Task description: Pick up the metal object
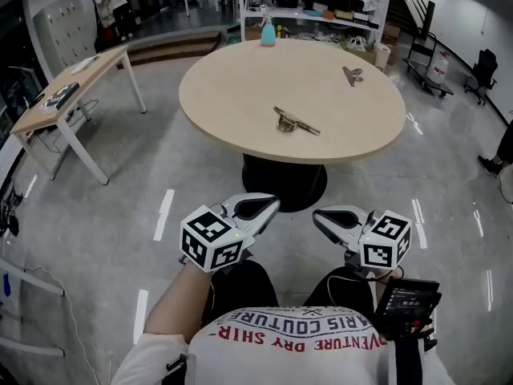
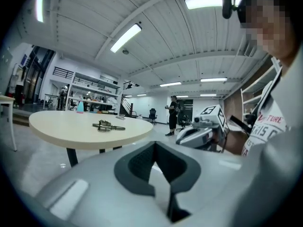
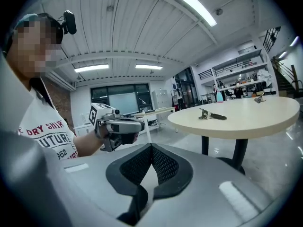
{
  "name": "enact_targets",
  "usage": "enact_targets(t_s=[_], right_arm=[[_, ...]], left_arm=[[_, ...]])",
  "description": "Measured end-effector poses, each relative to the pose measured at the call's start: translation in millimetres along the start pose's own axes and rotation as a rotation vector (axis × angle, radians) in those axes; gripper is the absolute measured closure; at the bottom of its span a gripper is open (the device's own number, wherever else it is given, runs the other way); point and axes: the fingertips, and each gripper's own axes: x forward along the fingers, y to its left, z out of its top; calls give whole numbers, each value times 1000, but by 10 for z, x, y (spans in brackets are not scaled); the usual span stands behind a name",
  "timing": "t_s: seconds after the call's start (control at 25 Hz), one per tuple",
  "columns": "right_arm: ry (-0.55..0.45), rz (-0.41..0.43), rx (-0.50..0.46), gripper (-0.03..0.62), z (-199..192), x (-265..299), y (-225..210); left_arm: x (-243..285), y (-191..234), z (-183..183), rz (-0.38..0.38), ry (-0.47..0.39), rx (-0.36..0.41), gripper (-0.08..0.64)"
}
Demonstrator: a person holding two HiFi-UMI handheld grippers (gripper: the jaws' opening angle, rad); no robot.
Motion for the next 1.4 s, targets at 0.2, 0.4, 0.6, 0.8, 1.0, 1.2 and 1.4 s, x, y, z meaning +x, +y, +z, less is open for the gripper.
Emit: enact_targets(t_s=[0.2,0.4,0.6,0.8,1.0,1.2,1.4], right_arm=[[-35,-13,-5,591,264,87,-667],[-39,-33,10,591,243,91,-706],[-35,-40,21,591,202,111,-750],[-38,-48,24,591,208,107,-780],[-41,-46,28,591,195,117,-782],[-42,-47,36,591,164,114,-797],[-35,-46,46,591,120,122,-805]], left_arm=[[527,445,177,2,4,-2,557],[566,476,181,0,-1,10,557],[583,517,237,0,-23,35,557],[608,537,280,-5,-27,47,557],[662,616,338,19,-18,85,557],[803,873,506,63,6,145,419],[1139,1416,614,144,72,146,186]])
